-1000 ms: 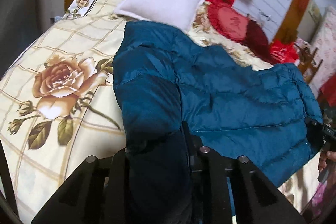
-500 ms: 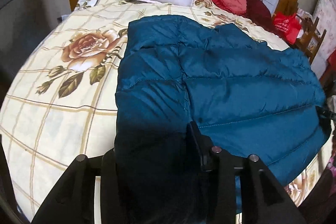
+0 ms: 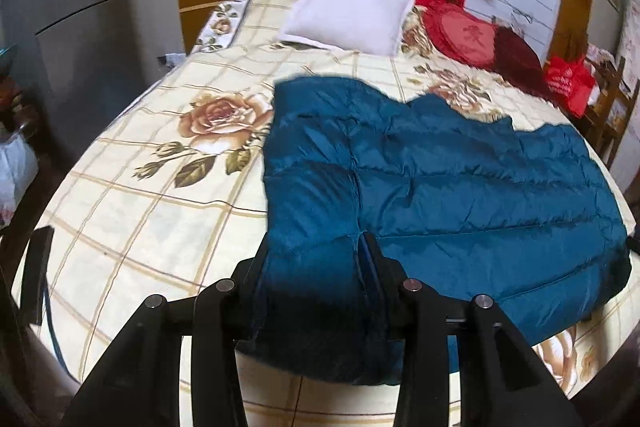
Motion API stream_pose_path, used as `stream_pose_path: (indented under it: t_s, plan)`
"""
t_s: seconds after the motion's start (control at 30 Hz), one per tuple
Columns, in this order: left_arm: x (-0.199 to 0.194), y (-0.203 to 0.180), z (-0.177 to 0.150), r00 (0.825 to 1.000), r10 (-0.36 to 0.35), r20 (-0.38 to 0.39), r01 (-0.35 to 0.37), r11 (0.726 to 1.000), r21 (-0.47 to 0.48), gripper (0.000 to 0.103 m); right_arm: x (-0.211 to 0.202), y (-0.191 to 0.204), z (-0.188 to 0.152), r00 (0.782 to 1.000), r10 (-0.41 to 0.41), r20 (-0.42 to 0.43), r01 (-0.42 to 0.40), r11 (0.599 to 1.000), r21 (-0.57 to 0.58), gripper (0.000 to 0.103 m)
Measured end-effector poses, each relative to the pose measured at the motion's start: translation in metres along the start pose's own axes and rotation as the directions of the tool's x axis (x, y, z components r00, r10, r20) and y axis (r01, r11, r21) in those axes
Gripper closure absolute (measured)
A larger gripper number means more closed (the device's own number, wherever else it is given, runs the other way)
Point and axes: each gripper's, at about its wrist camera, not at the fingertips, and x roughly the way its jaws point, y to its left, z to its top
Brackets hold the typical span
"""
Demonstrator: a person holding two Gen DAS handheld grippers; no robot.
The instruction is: Fold large clothes
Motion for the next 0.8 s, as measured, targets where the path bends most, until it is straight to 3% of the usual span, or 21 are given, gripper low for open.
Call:
stream_pose_path:
  t_s: [0.13, 0.33, 0.4, 0.53, 0.8]
  plan:
    - [-0.007, 0.008, -0.001, 0.999, 0.035, 0.01, -0.035, 0.999, -0.002, 0.081, 0.019, 0.033, -0.009, 0.999, 0.033, -0.033, -0.034, 0.999, -0.038, 0.017]
    - [-0.023, 0.012, -0.002, 0.999, 0.034, 0.037, -0.033, 0.999, -0.028, 0.081, 0.054, 0.058, -0.021, 0.996, 0.002, -0.088, -0.008, 0.997, -0.071, 0.017]
    - [-0.029, 0.01, -0.003, 0.998, 0.026, 0.05, -0.024, 0.999, -0.036, 0.08, 0.064, 0.058, -0.024, 0.996, -0.002, -0.085, -0.003, 0.998, -0.061, 0.016]
    - [-0.03, -0.002, -0.003, 0.998, 0.004, 0.063, -0.001, 0.999, -0.05, 0.078, 0.074, 0.051, -0.029, 0.997, -0.005, -0.082, 0.004, 1.0, -0.009, 0.0]
    - [-0.017, -0.037, -0.01, 0.998, -0.05, 0.034, 0.051, 0.998, -0.039, 0.078, 0.077, 0.05, -0.029, 0.992, 0.008, -0.126, -0.007, 1.0, 0.01, 0.0]
